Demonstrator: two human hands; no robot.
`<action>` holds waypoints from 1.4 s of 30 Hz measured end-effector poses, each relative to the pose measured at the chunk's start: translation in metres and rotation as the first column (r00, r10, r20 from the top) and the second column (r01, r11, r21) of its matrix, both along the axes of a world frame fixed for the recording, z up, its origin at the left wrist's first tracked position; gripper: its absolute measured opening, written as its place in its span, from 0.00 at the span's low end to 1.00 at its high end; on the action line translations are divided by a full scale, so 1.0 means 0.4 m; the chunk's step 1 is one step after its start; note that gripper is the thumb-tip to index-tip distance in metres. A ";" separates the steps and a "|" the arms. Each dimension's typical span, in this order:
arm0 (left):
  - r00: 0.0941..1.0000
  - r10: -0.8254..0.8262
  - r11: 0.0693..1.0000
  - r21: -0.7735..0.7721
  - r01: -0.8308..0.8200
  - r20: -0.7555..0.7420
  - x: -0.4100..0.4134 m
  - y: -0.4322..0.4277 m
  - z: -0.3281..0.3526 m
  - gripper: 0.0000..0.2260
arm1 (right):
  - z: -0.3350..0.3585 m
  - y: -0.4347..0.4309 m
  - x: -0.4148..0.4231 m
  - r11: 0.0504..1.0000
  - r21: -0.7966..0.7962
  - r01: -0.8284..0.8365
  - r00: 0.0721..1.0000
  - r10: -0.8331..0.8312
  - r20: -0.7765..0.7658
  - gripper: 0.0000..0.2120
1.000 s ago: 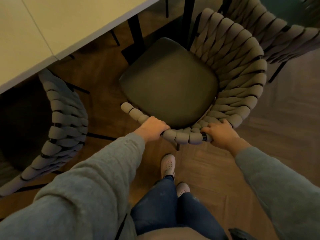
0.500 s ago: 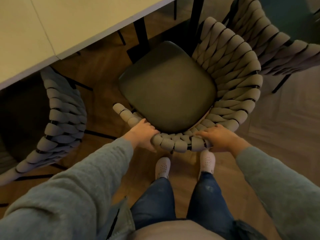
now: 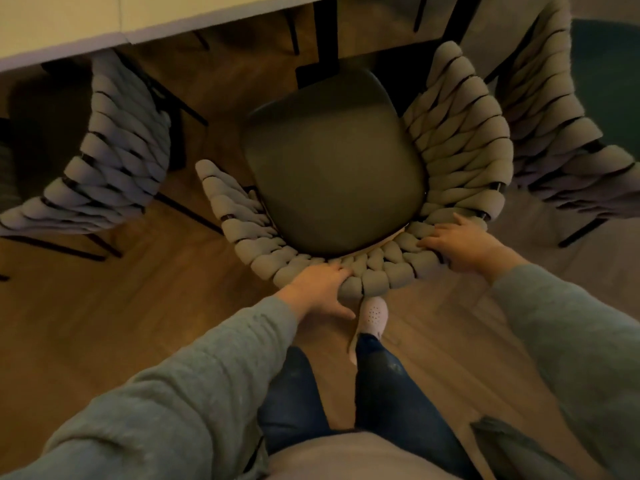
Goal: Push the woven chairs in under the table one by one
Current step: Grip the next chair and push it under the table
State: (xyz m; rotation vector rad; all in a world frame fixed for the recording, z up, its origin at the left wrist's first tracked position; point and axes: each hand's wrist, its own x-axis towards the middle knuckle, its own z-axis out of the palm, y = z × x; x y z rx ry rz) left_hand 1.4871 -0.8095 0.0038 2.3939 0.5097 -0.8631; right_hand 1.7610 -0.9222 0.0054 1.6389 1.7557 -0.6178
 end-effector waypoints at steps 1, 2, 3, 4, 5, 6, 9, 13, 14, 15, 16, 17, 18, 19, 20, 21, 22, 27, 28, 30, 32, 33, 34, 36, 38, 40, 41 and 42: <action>0.999 0.035 0.998 0.050 -0.035 0.015 0.007 -0.019 -0.009 0.37 | 0.000 0.002 0.006 1.000 0.002 -0.006 1.000 0.006 -0.011 0.29; 0.997 0.069 0.993 0.095 -0.071 0.028 0.011 -0.029 -0.017 0.36 | -0.001 0.004 0.010 1.000 0.005 -0.004 1.000 0.004 -0.025 0.29; 0.995 0.098 0.987 0.128 -0.102 0.037 0.015 -0.036 -0.023 0.36 | 0.000 0.006 0.013 1.000 0.013 -0.006 0.999 0.007 -0.042 0.28; 0.992 0.117 0.981 0.152 -0.121 0.039 0.016 -0.039 -0.027 0.35 | -0.001 0.005 0.016 1.000 0.025 -0.018 0.998 0.020 -0.054 0.26; 0.992 0.119 0.977 0.174 -0.125 0.042 0.014 -0.041 -0.032 0.35 | -0.001 0.003 0.017 0.999 0.041 -0.033 0.997 0.036 -0.061 0.24; 0.993 0.112 0.975 0.190 -0.118 0.044 0.013 -0.043 -0.034 0.33 | -0.003 0.001 0.019 0.997 0.056 -0.050 0.997 0.054 -0.062 0.21; 0.991 0.110 0.974 0.193 -0.122 0.070 0.006 -0.050 -0.033 0.27 | -0.005 -0.002 0.017 0.995 0.056 -0.077 0.995 0.081 -0.062 0.17; 0.981 0.142 0.966 0.196 -0.166 0.133 -0.011 -0.041 -0.021 0.22 | 0.023 0.017 0.008 0.992 0.066 -0.111 0.991 0.115 -0.070 0.18; 0.979 0.140 0.965 0.202 -0.169 0.148 -0.015 -0.040 -0.021 0.22 | 0.028 0.020 0.005 0.990 0.072 -0.120 0.989 0.125 -0.074 0.18; 0.979 0.133 0.964 0.209 -0.164 0.156 -0.018 -0.039 -0.022 0.22 | 0.030 0.022 0.004 0.989 0.075 -0.125 0.988 0.131 -0.079 0.19; 0.979 0.123 0.965 0.213 -0.156 0.160 -0.020 -0.039 -0.023 0.22 | 0.030 0.025 0.005 0.988 0.078 -0.131 0.987 0.138 -0.083 0.19; 0.980 0.115 0.965 0.217 -0.150 0.165 -0.020 -0.038 -0.023 0.22 | 0.029 0.028 0.009 0.987 0.081 -0.139 0.986 0.146 -0.085 0.18; 0.979 0.109 0.964 0.222 -0.146 0.171 -0.019 -0.035 -0.025 0.23 | 0.027 0.034 0.015 0.985 0.085 -0.150 0.984 0.157 -0.081 0.18; 0.977 0.106 0.963 0.227 -0.147 0.184 -0.016 -0.031 -0.024 0.22 | 0.025 0.041 0.022 0.983 0.085 -0.162 0.983 0.168 -0.075 0.17; 0.974 0.107 0.962 0.227 -0.152 0.198 -0.010 -0.027 -0.022 0.22 | 0.025 0.051 0.032 0.982 0.082 -0.172 0.982 0.177 -0.068 0.17; 0.971 0.112 0.961 0.226 -0.160 0.212 -0.002 -0.025 -0.020 0.22 | 0.024 0.060 0.044 0.980 0.081 -0.179 0.981 0.185 -0.063 0.17; 0.968 0.121 0.960 0.223 -0.171 0.219 0.007 -0.025 -0.020 0.22 | 0.025 0.069 0.056 0.979 0.082 -0.188 0.980 0.193 -0.056 0.16; 0.968 0.139 0.958 0.218 -0.184 0.210 0.072 -0.026 -0.026 0.22 | 0.042 0.102 0.112 0.974 0.051 -0.221 0.975 0.221 0.003 0.16; 0.972 0.127 0.959 0.226 -0.171 0.198 0.084 -0.022 -0.025 0.22 | 0.045 0.107 0.119 0.974 0.047 -0.223 0.975 0.223 0.014 0.17; 0.980 0.101 0.958 0.250 -0.143 0.173 0.099 -0.010 -0.021 0.21 | 0.046 0.114 0.126 0.976 0.028 -0.215 0.977 0.215 0.016 0.17; 0.984 0.086 0.955 0.268 -0.126 0.155 0.101 0.011 -0.020 0.19 | 0.036 0.124 0.127 0.982 0.031 -0.185 0.983 0.185 -0.011 0.17; 0.985 0.088 0.955 0.268 -0.125 0.147 0.096 0.024 -0.018 0.19 | 0.030 0.130 0.122 0.985 0.050 -0.167 0.985 0.169 -0.035 0.17; 0.986 0.093 0.956 0.263 -0.128 0.141 0.087 0.039 -0.017 0.19 | 0.024 0.137 0.116 0.986 0.075 -0.152 0.986 0.157 -0.061 0.17; 0.986 0.100 0.958 0.255 -0.131 0.130 0.064 0.074 -0.017 0.20 | 0.017 0.155 0.096 0.981 0.135 -0.140 0.982 0.155 -0.108 0.15; 0.989 0.100 0.960 0.251 -0.125 0.111 0.036 0.116 -0.016 0.20 | 0.021 0.180 0.066 0.973 0.181 -0.141 0.976 0.167 -0.136 0.12; 0.994 0.082 0.962 0.255 -0.098 0.072 0.005 0.161 -0.014 0.21 | 0.027 0.208 0.030 0.970 0.216 -0.115 0.972 0.155 -0.175 0.12; 0.996 0.077 0.961 0.261 -0.088 0.050 -0.011 0.186 -0.012 0.21 | 0.030 0.226 0.012 0.968 0.232 -0.096 0.969 0.144 -0.199 0.12; 0.996 0.076 0.959 0.270 -0.083 0.035 -0.027 0.213 -0.009 0.21 | 0.033 0.246 -0.009 0.967 0.241 -0.077 0.967 0.131 -0.220 0.13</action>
